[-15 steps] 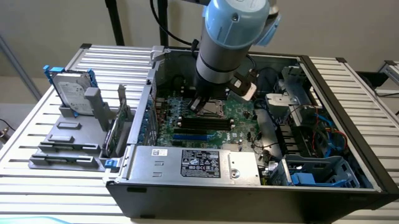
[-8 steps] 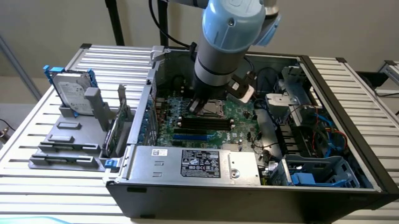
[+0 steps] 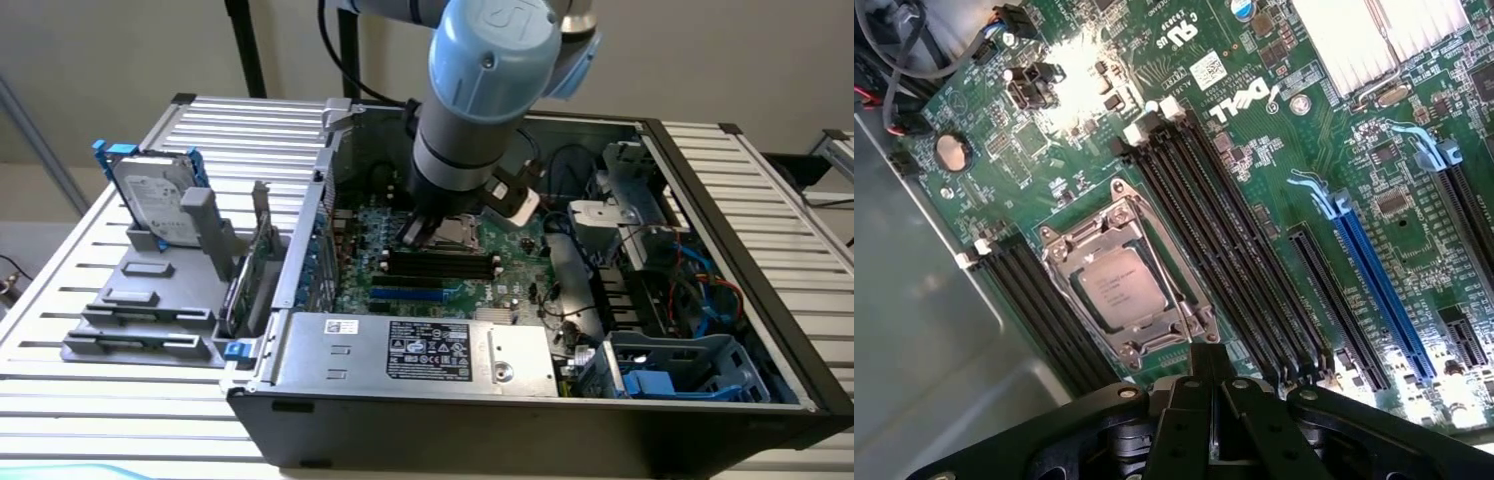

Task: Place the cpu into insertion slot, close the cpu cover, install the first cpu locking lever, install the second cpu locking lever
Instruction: 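Install the second cpu locking lever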

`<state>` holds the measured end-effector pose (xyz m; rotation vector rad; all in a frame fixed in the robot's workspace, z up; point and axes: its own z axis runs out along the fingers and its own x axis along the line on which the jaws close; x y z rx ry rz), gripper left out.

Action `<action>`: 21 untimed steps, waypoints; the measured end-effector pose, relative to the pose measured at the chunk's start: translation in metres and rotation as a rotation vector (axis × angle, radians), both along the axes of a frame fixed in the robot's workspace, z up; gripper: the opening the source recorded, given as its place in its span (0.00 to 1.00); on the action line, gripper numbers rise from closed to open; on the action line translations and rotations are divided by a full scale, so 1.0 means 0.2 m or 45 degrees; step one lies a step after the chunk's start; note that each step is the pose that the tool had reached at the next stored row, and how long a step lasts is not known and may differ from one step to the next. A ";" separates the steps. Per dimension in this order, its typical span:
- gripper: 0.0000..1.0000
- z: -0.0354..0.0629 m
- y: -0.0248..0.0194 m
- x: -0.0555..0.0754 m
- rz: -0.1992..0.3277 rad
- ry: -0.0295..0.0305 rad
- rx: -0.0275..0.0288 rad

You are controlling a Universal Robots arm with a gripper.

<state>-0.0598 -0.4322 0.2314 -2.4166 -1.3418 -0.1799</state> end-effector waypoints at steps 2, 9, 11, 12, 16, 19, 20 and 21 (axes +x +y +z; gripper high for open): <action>0.11 -0.011 0.001 -0.01 0.000 0.0000 -0.0018; 0.11 -0.055 0.012 -0.03 -0.001 -0.0001 -0.0057; 0.11 -0.067 0.019 -0.04 -0.002 -0.0004 -0.0064; 0.11 -0.073 0.023 -0.04 -0.002 -0.0006 -0.0066; 0.11 -0.100 0.031 -0.05 -0.002 -0.0012 -0.0097; 0.11 -0.118 0.038 -0.06 -0.002 -0.0013 -0.0127; 0.11 -0.122 0.041 -0.06 -0.002 -0.0013 -0.0134; 0.11 -0.125 0.045 -0.06 -0.002 -0.0012 -0.0140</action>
